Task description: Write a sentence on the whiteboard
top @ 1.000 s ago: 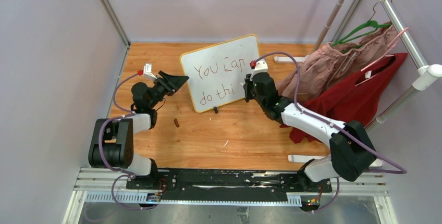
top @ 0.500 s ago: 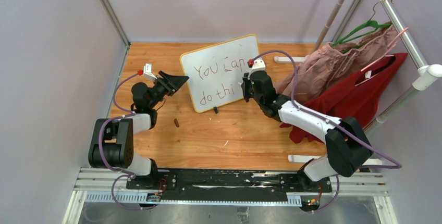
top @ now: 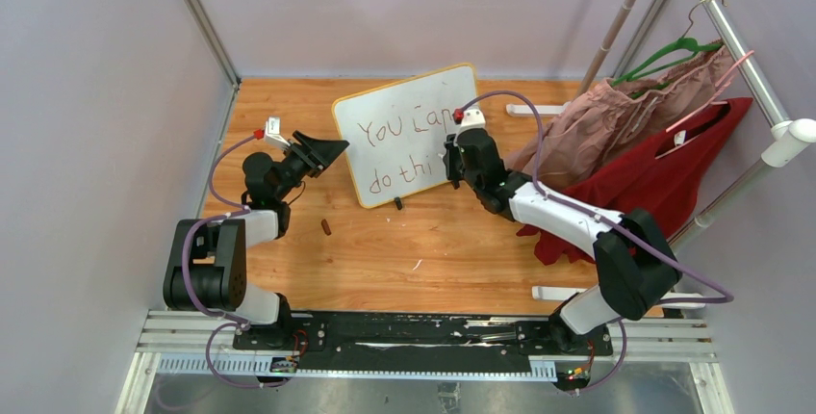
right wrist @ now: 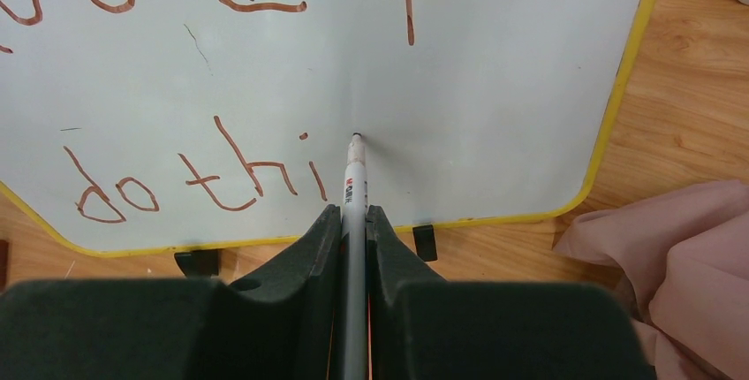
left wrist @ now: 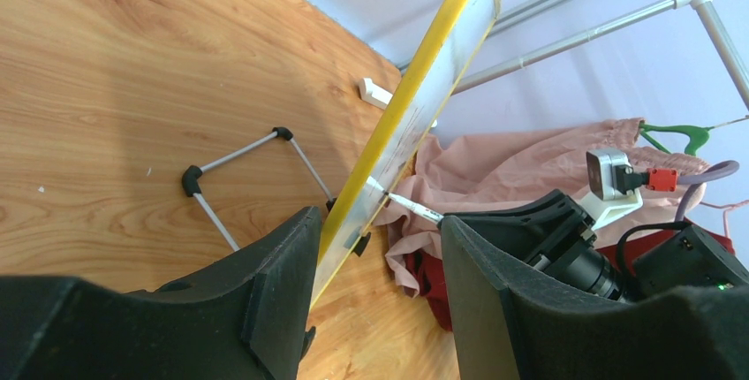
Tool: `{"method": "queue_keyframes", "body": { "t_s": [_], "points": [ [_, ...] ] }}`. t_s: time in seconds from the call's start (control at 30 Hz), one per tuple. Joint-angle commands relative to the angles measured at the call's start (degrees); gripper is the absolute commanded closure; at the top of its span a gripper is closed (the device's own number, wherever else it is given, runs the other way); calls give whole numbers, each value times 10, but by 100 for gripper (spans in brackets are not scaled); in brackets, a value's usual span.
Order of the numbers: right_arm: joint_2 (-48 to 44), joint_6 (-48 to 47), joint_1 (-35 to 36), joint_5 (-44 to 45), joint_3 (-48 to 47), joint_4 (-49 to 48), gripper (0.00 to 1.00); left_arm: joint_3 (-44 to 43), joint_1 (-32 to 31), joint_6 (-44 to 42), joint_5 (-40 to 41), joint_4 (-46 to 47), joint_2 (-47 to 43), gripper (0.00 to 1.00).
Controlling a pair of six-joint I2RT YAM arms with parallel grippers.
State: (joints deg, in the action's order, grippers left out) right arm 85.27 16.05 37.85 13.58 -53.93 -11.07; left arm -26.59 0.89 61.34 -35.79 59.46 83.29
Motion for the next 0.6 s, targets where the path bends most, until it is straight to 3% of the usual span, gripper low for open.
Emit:
{"method": "queue_keyframes", "body": {
  "t_s": [0.0,0.57],
  "points": [
    [10,0,0,-13,-20,7,100,6,-3,-2,-8,22,-8,43],
    [14,0,9,-16,-1,23,100,6,-3,-1,-8,23,-9,43]
  ]
}}
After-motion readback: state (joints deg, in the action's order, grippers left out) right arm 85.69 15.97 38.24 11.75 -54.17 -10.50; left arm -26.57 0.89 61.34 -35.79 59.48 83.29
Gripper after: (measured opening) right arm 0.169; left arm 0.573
